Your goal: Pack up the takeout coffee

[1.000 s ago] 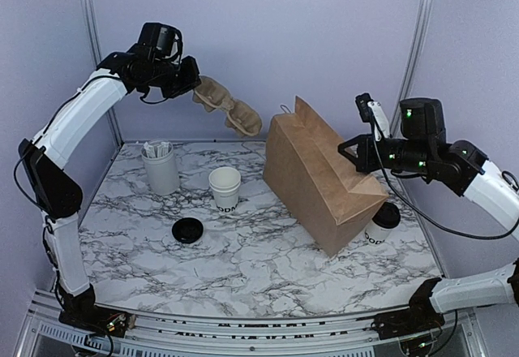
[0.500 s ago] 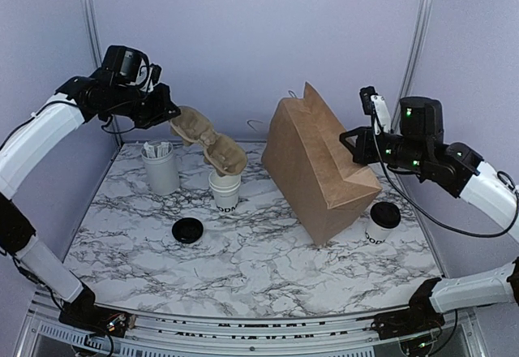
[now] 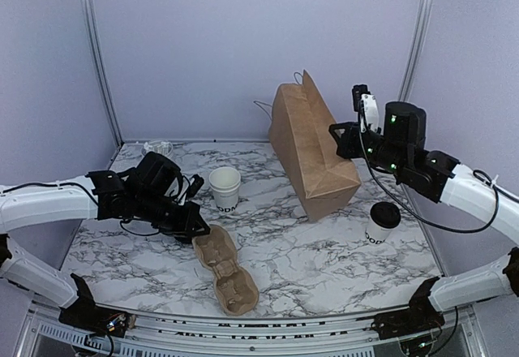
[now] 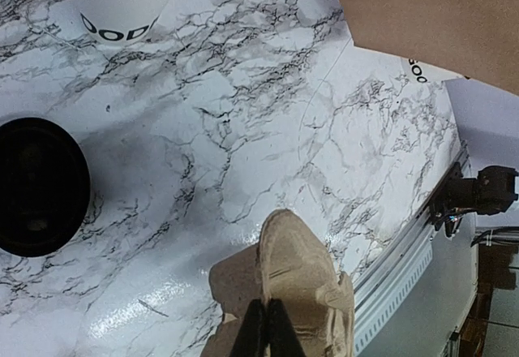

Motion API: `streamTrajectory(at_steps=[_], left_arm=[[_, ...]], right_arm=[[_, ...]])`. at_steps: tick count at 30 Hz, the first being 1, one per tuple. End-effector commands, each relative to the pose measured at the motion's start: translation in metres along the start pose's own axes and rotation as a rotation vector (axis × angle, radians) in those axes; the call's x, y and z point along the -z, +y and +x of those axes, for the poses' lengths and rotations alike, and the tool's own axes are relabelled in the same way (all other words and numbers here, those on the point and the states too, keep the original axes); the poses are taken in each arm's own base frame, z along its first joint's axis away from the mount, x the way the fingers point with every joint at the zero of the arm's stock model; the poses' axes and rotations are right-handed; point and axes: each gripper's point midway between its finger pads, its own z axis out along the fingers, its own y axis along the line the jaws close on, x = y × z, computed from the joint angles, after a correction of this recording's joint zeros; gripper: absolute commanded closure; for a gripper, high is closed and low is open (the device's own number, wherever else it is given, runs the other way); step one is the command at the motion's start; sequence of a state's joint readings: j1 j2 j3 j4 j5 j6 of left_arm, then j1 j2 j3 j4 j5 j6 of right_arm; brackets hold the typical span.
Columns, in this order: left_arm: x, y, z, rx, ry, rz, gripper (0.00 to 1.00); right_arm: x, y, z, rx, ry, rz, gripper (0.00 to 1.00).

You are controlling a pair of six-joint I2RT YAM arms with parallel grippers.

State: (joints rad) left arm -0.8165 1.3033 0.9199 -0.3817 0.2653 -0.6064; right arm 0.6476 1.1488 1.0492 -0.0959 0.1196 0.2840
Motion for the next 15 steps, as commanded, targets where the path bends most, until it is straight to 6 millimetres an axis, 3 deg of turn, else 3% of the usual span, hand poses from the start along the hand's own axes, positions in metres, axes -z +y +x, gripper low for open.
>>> streamTrajectory(at_steps=[1, 3, 5, 9, 12, 15], left_arm=[[-0.016, -0.015, -0.012, -0.039, -0.066, 0.076, 1.0], [-0.025, -0.007, -0.006, -0.049, -0.048, 0.056, 0.96], [-0.028, -0.001, -0.005, -0.058, -0.051, 0.031, 0.82], [-0.019, 0.0, -0.017, -0.074, -0.091, -0.01, 0.63], [-0.003, -0.011, -0.033, -0.093, -0.131, -0.017, 0.56], [0.027, -0.038, -0.062, -0.106, -0.212, 0.02, 0.54]], right_arm=[[0.001, 0.024, -0.023, 0.022, -0.142, -0.029, 0.98], [0.003, 0.035, -0.019, 0.036, -0.168, -0.036, 0.98], [0.004, 0.042, -0.013, 0.045, -0.188, -0.038, 0.98], [0.01, 0.058, 0.006, 0.07, -0.21, -0.036, 0.98], [0.021, 0.065, 0.019, 0.08, -0.235, -0.023, 0.98], [0.031, 0.067, 0.036, 0.072, -0.243, -0.018, 0.97]])
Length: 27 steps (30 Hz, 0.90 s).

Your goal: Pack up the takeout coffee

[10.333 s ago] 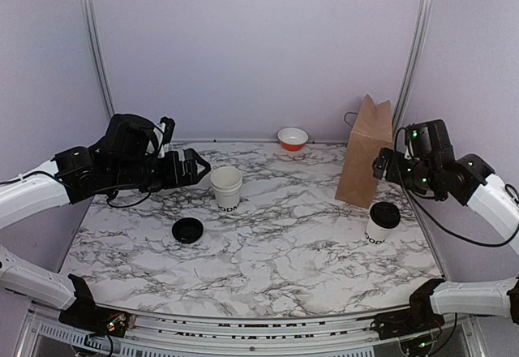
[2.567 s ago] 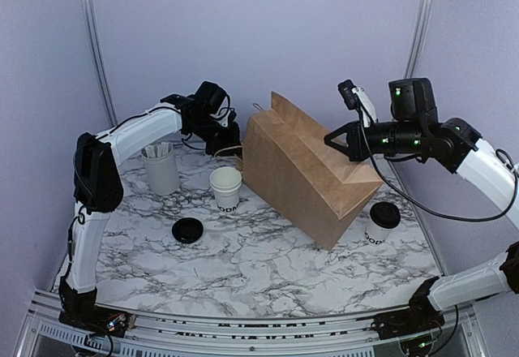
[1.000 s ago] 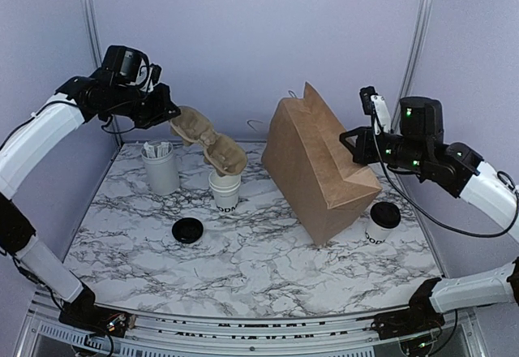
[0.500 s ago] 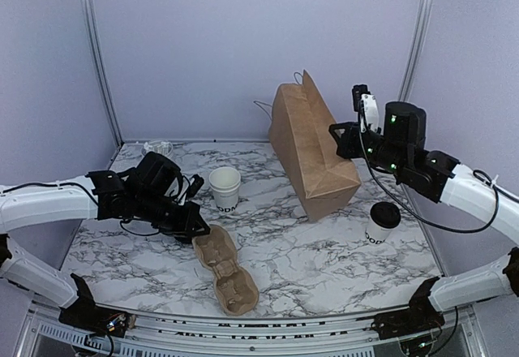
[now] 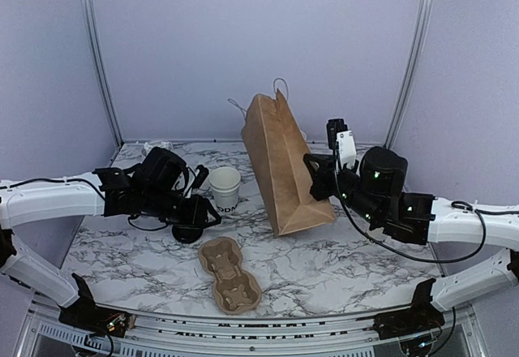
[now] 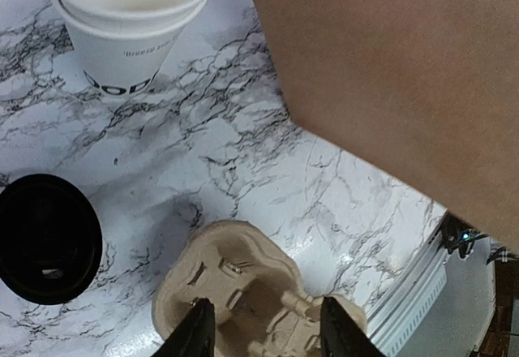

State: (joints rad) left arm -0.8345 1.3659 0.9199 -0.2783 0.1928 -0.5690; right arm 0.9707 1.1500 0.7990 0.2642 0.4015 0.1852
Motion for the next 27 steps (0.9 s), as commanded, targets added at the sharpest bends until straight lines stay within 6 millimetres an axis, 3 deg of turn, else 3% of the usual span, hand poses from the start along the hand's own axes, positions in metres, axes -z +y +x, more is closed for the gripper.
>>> streamTrajectory(at_steps=[1, 4, 8, 11, 12, 20, 27], left_arm=[[0.053, -0.044, -0.064, -0.04, -0.179, 0.058, 0.54], [0.085, -0.06, -0.102, 0.011, -0.287, 0.075, 0.5], [0.117, -0.061, -0.158, 0.146, -0.409, 0.099, 0.47], [0.124, -0.067, -0.194, 0.214, -0.443, 0.138, 0.45], [0.126, -0.061, -0.209, 0.246, -0.457, 0.133, 0.42], [0.096, -0.08, -0.263, 0.299, -0.44, 0.2, 0.33], [0.071, -0.084, -0.278, 0.326, -0.413, 0.22, 0.32]], right_arm=[[0.024, 0.0, -0.019, -0.034, -0.14, 0.059, 0.97], [0.033, 0.004, -0.007, -0.04, -0.129, 0.064, 0.97], [0.038, 0.004, 0.009, -0.067, -0.109, 0.047, 0.96], [0.041, 0.005, 0.018, -0.069, -0.094, 0.041, 0.96], [0.042, 0.005, 0.019, -0.071, -0.091, 0.038, 0.96], [0.043, 0.012, 0.03, -0.042, -0.049, 0.029, 0.95], [0.043, 0.015, 0.039, -0.023, -0.018, 0.027, 0.95]])
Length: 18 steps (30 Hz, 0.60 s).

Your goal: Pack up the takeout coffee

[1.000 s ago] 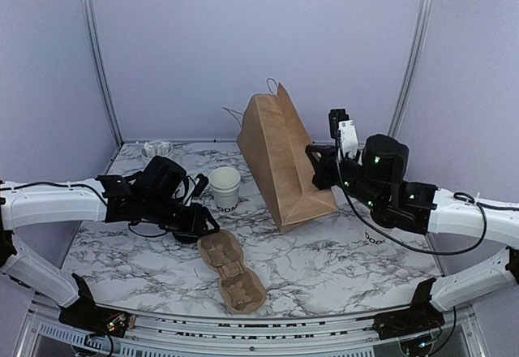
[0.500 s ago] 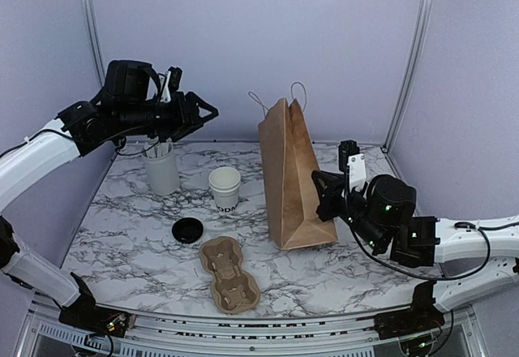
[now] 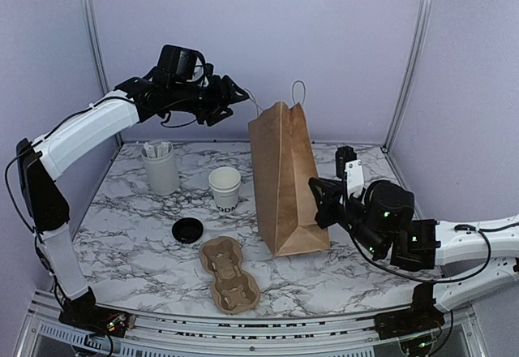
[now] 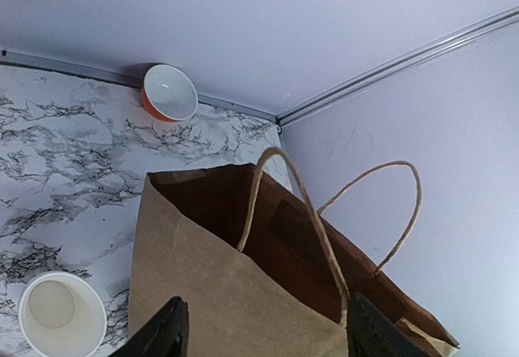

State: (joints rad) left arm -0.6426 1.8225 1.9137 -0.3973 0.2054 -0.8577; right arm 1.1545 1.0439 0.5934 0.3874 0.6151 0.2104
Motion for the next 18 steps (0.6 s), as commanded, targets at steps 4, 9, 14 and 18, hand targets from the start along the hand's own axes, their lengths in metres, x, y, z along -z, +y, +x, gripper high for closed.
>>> streamTrajectory(at_steps=[4, 9, 14, 18], left_arm=[[0.001, -0.018, -0.006, 0.025, 0.011, 0.045, 0.33], [0.011, -0.026, -0.01, 0.02, -0.009, 0.06, 0.38], [0.018, -0.028, -0.007, 0.023, -0.008, 0.071, 0.47], [0.025, -0.025, -0.003, 0.026, -0.012, 0.07, 0.53]], right_arm=[[0.001, 0.004, 0.008, 0.012, 0.035, 0.004, 0.95], [-0.001, 0.004, 0.015, 0.024, 0.058, 0.014, 0.95], [-0.003, 0.002, 0.02, 0.041, 0.074, 0.031, 0.95], [-0.004, -0.001, 0.023, 0.05, 0.084, 0.053, 0.94]])
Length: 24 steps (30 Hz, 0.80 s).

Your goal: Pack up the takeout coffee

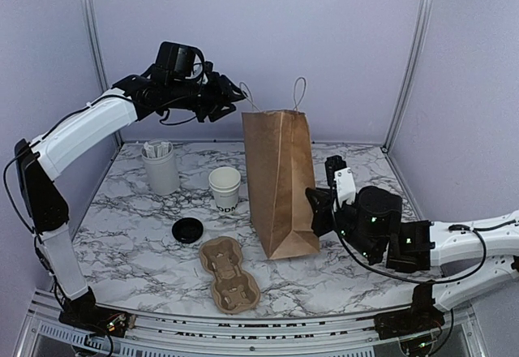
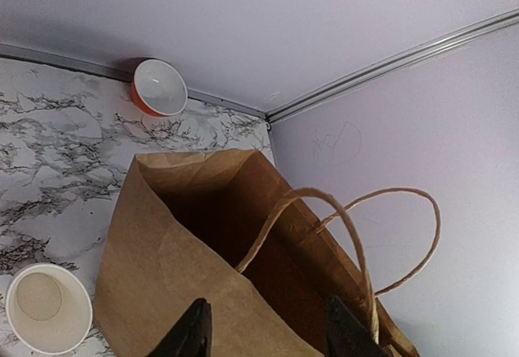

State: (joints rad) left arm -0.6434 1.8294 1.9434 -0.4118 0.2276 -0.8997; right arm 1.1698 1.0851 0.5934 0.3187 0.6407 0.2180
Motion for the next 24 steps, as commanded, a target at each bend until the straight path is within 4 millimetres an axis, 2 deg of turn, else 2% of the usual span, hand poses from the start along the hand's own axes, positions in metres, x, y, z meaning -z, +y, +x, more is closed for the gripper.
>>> streamTrajectory(at_steps=[1, 4, 7, 15, 24], left_arm=[[0.024, -0.017, -0.001, -0.015, -0.024, 0.053, 0.54], [0.026, -0.013, 0.003, -0.019, -0.02, 0.049, 0.58], [0.023, -0.003, 0.011, -0.015, 0.0, 0.033, 0.61], [0.031, 0.023, 0.031, -0.021, 0.023, -0.009, 0.65], [0.048, 0.057, 0.058, -0.056, 0.048, -0.066, 0.65]], right_arm=[[-0.002, -0.001, -0.003, -0.005, 0.006, 0.035, 0.94], [-0.005, -0.002, 0.001, 0.016, 0.029, 0.062, 0.94], [-0.009, -0.005, 0.006, 0.035, 0.049, 0.093, 0.88], [-0.011, -0.002, 0.002, 0.064, 0.087, 0.096, 0.66], [0.002, 0.003, -0.009, 0.063, 0.181, 0.042, 0.4]])
